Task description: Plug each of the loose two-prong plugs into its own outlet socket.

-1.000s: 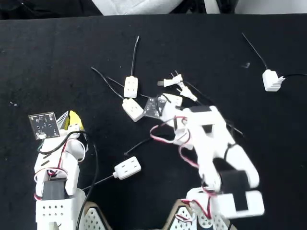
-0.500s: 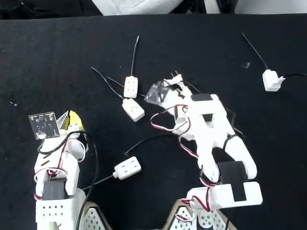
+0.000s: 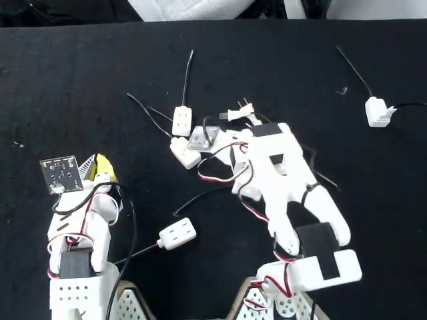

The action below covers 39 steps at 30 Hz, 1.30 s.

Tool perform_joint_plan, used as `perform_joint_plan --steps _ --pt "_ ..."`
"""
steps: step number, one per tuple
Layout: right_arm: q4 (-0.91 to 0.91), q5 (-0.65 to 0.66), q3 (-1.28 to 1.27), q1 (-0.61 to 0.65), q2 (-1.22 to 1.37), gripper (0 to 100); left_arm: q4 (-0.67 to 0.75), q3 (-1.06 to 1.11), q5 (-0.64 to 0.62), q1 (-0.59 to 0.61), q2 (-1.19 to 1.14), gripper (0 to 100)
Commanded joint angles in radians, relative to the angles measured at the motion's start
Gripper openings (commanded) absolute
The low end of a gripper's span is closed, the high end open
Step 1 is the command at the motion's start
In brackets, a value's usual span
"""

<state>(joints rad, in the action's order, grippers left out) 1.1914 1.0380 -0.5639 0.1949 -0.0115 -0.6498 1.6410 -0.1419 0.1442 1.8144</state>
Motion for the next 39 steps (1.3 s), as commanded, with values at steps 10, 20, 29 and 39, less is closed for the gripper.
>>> perform_joint_plan --steps 10,20,29,39 --pt "-0.112 0.034 -0.016 0.015 0.105 20.9 0.018 -0.007 0.000 0.007 0.009 3" --pt "-0.187 -0.097 -0.012 -0.040 0.067 1.0 0.020 -0.007 0.000 0.007 0.009 3" --pt "-0.080 -0.321 0.021 -0.044 -0.197 1.1 0.020 -0.007 0.000 0.007 0.009 3" --pt "0.044 -0.715 0.116 -0.031 -0.318 1.1 0.018 -0.007 0.000 0.007 0.009 3"
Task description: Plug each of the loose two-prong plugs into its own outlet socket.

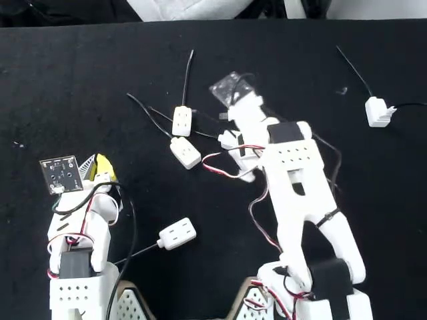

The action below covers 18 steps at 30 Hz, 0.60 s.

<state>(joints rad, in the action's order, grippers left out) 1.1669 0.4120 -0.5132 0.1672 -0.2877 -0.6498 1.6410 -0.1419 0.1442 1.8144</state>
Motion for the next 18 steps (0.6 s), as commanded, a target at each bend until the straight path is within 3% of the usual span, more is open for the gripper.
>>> perform_joint_plan --steps 1,8,14,18 --pt "0.100 -0.106 0.065 0.008 -0.036 1.2 0.018 -0.007 0.000 0.007 0.009 3" --pt "0.173 -0.080 0.068 0.048 -0.013 1.2 0.015 -0.007 0.000 0.007 0.009 3" --pt "0.118 -0.051 0.058 -0.132 -0.002 1.8 0.015 -0.007 0.000 0.007 0.009 3" --pt "0.124 0.055 -0.016 -0.190 -0.004 16.1 0.020 -0.007 0.000 0.007 0.009 3"
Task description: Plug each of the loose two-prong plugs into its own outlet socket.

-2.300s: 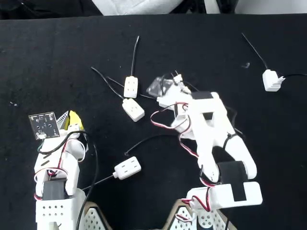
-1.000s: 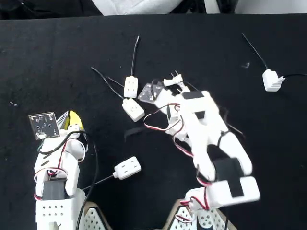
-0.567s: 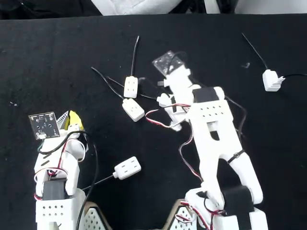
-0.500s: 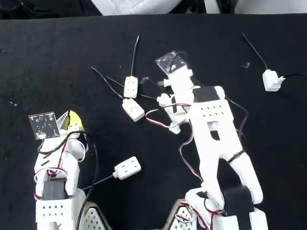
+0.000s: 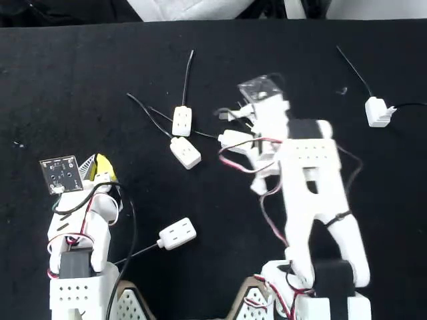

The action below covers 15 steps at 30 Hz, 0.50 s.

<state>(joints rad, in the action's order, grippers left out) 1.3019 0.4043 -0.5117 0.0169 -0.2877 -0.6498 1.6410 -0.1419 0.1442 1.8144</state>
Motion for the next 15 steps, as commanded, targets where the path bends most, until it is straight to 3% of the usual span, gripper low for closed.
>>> perform_joint_plan --steps 1,3,8,10,15 --pt "-0.011 0.086 -0.036 -0.041 -0.004 20.5 0.020 -0.007 0.000 0.007 0.009 3" --pt "-0.011 0.140 -0.064 -0.037 -0.007 25.7 0.020 -0.007 0.000 0.007 0.009 3" --pt "-0.018 0.230 -0.004 -0.061 -0.012 24.1 0.015 -0.007 0.000 0.007 0.009 3" --pt "-0.018 0.333 0.050 -0.084 -0.012 24.0 0.015 -0.007 0.000 0.007 0.009 3" --pt "-0.087 0.934 0.025 -0.089 -0.002 24.0 0.020 -0.007 0.000 0.007 0.009 3"
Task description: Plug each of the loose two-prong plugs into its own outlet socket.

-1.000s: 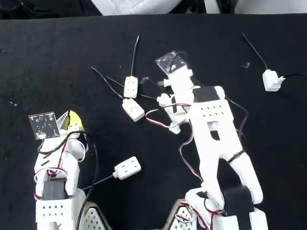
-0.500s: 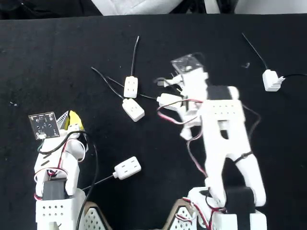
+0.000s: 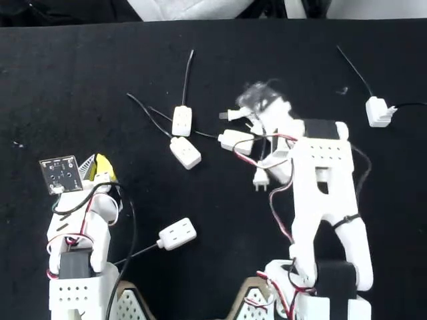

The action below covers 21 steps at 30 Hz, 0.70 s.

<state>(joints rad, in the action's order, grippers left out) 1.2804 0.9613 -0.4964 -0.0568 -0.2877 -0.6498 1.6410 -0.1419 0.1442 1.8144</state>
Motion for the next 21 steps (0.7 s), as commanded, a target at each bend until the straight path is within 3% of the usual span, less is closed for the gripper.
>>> perform_joint_plan --steps 1,4,6,12,21 --pt "-0.112 0.485 -0.022 -0.015 -0.002 24.0 0.018 -0.007 0.000 0.007 0.009 3" --pt "-0.261 0.680 -0.147 -0.023 -0.002 24.0 0.015 -0.007 0.000 0.007 0.009 3" --pt "-0.376 0.736 -0.239 -0.014 -0.002 24.0 0.017 -0.007 0.000 0.007 0.009 3" --pt "-0.629 0.744 -0.401 0.037 -0.002 23.9 0.014 -0.007 0.002 0.007 0.009 3" --pt "-0.654 0.749 -0.447 0.080 0.033 19.3 0.014 -0.007 0.002 0.008 0.009 3"
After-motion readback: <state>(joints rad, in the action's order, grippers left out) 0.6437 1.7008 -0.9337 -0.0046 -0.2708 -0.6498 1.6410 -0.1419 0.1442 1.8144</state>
